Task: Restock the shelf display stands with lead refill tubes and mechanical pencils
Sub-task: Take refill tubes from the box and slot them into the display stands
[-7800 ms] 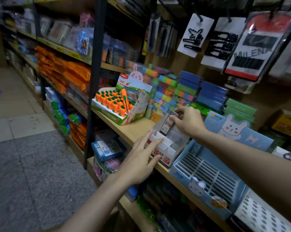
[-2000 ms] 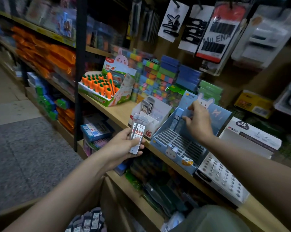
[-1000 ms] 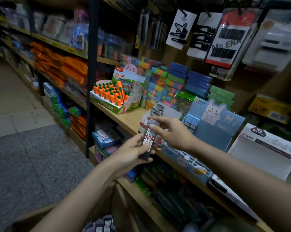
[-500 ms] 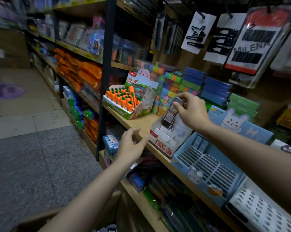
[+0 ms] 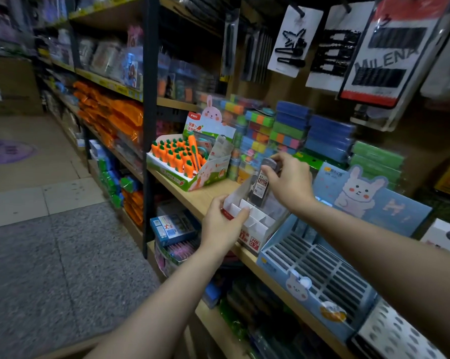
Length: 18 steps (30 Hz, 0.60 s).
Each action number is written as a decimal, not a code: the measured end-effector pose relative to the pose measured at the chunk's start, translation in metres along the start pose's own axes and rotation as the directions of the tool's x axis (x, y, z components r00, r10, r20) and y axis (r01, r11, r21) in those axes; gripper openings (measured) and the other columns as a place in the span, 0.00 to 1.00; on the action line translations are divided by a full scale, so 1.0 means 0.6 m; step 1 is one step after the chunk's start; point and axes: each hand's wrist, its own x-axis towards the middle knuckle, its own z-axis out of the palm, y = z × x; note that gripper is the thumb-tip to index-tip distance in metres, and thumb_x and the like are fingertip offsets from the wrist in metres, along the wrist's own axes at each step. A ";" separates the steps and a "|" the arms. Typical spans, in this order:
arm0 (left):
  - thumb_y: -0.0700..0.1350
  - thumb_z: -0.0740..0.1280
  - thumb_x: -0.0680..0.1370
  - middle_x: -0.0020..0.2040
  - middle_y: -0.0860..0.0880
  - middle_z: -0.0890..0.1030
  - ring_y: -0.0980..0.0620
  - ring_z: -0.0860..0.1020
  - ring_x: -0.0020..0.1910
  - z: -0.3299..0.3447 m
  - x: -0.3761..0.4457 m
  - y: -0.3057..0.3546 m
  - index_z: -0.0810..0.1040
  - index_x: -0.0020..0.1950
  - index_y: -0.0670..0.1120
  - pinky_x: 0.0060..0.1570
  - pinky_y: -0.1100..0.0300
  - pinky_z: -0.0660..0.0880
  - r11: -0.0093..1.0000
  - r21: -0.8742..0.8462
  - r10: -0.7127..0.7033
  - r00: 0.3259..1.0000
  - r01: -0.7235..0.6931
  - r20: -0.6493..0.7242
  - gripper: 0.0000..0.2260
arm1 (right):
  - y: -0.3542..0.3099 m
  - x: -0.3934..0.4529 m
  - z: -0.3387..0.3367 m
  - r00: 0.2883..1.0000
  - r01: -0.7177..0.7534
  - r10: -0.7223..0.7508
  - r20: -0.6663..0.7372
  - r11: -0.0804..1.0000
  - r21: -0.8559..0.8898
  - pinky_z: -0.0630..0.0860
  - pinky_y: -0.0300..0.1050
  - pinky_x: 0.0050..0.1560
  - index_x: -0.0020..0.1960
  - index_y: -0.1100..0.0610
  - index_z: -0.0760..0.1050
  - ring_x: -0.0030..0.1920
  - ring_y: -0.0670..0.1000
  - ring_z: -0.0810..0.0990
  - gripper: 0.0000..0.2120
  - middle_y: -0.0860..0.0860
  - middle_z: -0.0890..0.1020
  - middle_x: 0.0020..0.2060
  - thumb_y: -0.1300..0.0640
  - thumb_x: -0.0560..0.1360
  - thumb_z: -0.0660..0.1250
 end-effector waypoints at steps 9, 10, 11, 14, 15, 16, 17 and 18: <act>0.55 0.74 0.70 0.50 0.61 0.78 0.63 0.77 0.48 -0.003 0.011 -0.013 0.74 0.58 0.57 0.42 0.64 0.72 1.000 -0.003 -0.006 1.000 0.006 0.009 0.18 | -0.021 0.013 0.013 0.994 0.098 -0.094 0.046 0.990 -0.098 0.77 0.50 0.47 0.55 0.56 0.79 0.49 0.57 0.80 0.15 0.54 0.83 0.47 0.46 0.76 0.69; 0.55 0.74 0.70 0.50 0.61 0.78 0.63 0.76 0.48 -0.002 0.011 -0.013 0.74 0.58 0.58 0.42 0.64 0.72 1.000 -0.001 -0.008 1.000 0.008 0.009 0.19 | -0.020 0.011 0.014 0.992 0.115 -0.108 0.064 0.986 -0.119 0.77 0.50 0.48 0.55 0.56 0.79 0.50 0.57 0.80 0.15 0.54 0.82 0.48 0.46 0.75 0.70; 0.56 0.74 0.70 0.50 0.61 0.78 0.62 0.76 0.48 -0.002 0.012 -0.013 0.73 0.57 0.59 0.42 0.63 0.72 1.000 -0.001 -0.012 1.000 0.012 0.010 0.18 | -0.017 0.009 0.015 0.990 0.126 -0.116 0.080 0.983 -0.133 0.78 0.51 0.49 0.55 0.56 0.80 0.50 0.56 0.80 0.16 0.54 0.82 0.49 0.46 0.75 0.70; 0.58 0.73 0.68 0.49 0.62 0.78 0.62 0.76 0.48 -0.001 0.011 -0.015 0.72 0.54 0.62 0.43 0.62 0.73 1.000 -0.008 -0.017 1.000 0.017 0.008 0.17 | -0.011 0.005 0.013 0.988 0.118 -0.099 0.121 0.980 -0.159 0.80 0.51 0.46 0.52 0.53 0.83 0.46 0.54 0.82 0.16 0.52 0.84 0.44 0.42 0.72 0.72; 0.59 0.73 0.67 0.49 0.62 0.78 0.62 0.76 0.48 0.000 0.011 -0.016 0.72 0.53 0.63 0.43 0.61 0.73 1.000 -0.010 -0.019 1.000 0.019 0.005 0.17 | -0.009 0.004 0.011 0.986 0.118 -0.093 0.140 0.976 -0.181 0.80 0.50 0.44 0.50 0.52 0.84 0.44 0.53 0.82 0.16 0.51 0.84 0.42 0.41 0.72 0.72; 0.59 0.73 0.67 0.48 0.63 0.78 0.63 0.76 0.47 0.000 0.011 -0.016 0.72 0.53 0.63 0.42 0.61 0.73 1.000 -0.012 -0.020 1.000 0.020 0.003 0.17 | -0.008 0.003 0.011 0.983 0.122 -0.091 0.160 0.974 -0.192 0.80 0.49 0.43 0.50 0.51 0.84 0.44 0.52 0.82 0.16 0.50 0.84 0.41 0.41 0.71 0.73; 0.59 0.73 0.67 0.48 0.63 0.78 0.63 0.76 0.47 0.001 0.011 -0.016 0.72 0.53 0.63 0.42 0.62 0.73 1.000 -0.016 -0.021 1.000 0.021 0.004 0.18 | -0.007 0.002 0.010 0.980 0.126 -0.095 0.173 0.976 -0.180 0.80 0.48 0.44 0.50 0.51 0.84 0.44 0.52 0.82 0.15 0.50 0.85 0.41 0.41 0.70 0.74; 0.59 0.73 0.68 0.48 0.63 0.78 0.64 0.76 0.47 0.001 0.012 -0.016 0.72 0.54 0.63 0.41 0.62 0.73 1.000 -0.021 -0.021 1.000 0.021 0.005 0.18 | -0.006 0.002 0.010 0.979 0.128 -0.101 0.178 0.980 -0.150 0.80 0.48 0.45 0.51 0.51 0.83 0.45 0.51 0.82 0.16 0.49 0.85 0.42 0.43 0.69 0.75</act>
